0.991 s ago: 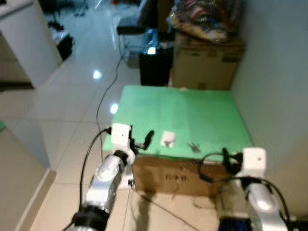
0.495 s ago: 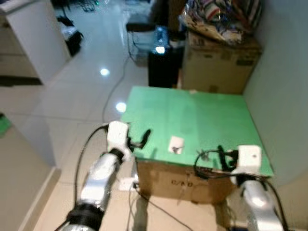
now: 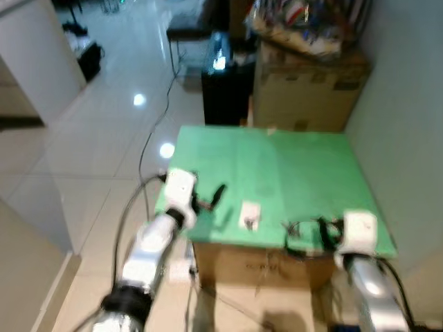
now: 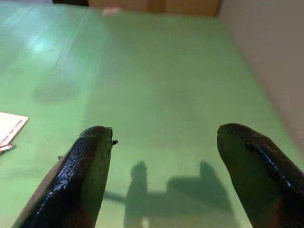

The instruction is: Hang keys on a hook

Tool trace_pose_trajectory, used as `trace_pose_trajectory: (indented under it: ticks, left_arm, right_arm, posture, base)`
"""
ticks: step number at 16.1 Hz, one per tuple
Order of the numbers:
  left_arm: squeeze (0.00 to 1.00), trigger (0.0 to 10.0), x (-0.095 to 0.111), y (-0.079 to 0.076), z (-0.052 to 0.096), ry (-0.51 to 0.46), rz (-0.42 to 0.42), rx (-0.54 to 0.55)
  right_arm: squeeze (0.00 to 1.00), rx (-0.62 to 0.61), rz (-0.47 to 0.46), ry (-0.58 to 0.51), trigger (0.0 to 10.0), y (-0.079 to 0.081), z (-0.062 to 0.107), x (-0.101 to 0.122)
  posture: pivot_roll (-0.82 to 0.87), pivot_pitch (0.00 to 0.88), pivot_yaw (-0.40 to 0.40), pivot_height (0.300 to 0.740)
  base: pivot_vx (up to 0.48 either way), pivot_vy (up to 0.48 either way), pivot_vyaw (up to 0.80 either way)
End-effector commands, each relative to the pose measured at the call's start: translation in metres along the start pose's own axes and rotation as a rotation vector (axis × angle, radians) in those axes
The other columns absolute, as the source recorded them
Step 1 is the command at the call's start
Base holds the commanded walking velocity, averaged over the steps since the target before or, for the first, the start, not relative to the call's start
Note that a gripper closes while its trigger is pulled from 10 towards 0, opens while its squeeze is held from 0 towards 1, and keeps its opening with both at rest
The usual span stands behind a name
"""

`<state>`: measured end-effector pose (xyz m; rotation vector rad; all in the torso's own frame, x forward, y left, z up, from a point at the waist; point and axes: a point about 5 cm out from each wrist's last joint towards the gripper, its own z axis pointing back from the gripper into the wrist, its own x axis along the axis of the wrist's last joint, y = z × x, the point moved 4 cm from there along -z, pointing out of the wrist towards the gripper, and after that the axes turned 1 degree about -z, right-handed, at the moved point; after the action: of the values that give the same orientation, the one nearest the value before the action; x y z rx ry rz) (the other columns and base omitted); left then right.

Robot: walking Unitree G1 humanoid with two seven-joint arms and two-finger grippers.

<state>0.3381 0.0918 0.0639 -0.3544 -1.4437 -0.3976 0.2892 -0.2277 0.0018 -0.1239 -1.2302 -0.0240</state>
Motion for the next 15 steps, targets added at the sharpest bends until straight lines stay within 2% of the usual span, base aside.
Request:
trace_pose_trajectory:
  ticks: [1, 3, 5, 7, 12, 15]
  left_arm:
    - [0.0, 10.0, 0.0, -0.01, -0.004, 0.003, -0.012, -0.044]
    - [0.0, 10.0, -0.002, -0.022, -0.012, 0.026, 0.002, -0.098]
    - [0.0, 10.0, -0.005, -0.025, -0.013, 0.052, -0.003, -0.122]
    - [0.0, 10.0, -0.005, -0.021, -0.006, 0.061, -0.02, -0.142]
    - [0.0, 10.0, -0.005, -0.007, 0.01, 0.072, -0.049, -0.148]
    - [0.0, 10.0, -0.005, -0.008, 0.015, 0.069, -0.048, -0.156]
  right_arm:
    - [0.0, -0.012, 0.003, 0.042, 10.0, -0.007, 0.003, -0.011]
    - [0.0, 0.024, 0.1, 0.055, 10.0, 0.0, -0.009, -0.008]
    - [0.0, -0.005, 0.104, 0.069, 10.0, -0.001, -0.023, -0.002]
    - [0.0, -0.013, 0.114, 0.063, 10.0, 0.002, -0.03, 0.004]
    - [0.0, -0.101, 0.112, 0.065, 10.0, -0.007, -0.032, 0.003]
    - [0.0, -0.141, 0.155, 0.06, 10.0, -0.011, -0.03, -0.001]
  posture:
    - [-0.08, 0.0, 0.056, 0.74]
    - [-0.08, 0.0, 0.067, 0.74]
    - [-0.07, 0.047, 0.094, 0.74]
    - [-0.04, 0.093, 0.129, 0.74]
    - [0.01, 0.145, 0.176, 0.74]
    - [0.01, 0.153, 0.18, 0.74]
  base:
    - [0.0, 0.0, 0.0]
    - [0.0, 0.0, 0.0]
    - [0.0, 0.0, 0.0]
    - [0.0, 0.0, 0.0]
    - [0.0, 0.0, 0.0]
    - [0.0, 0.0, 0.0]
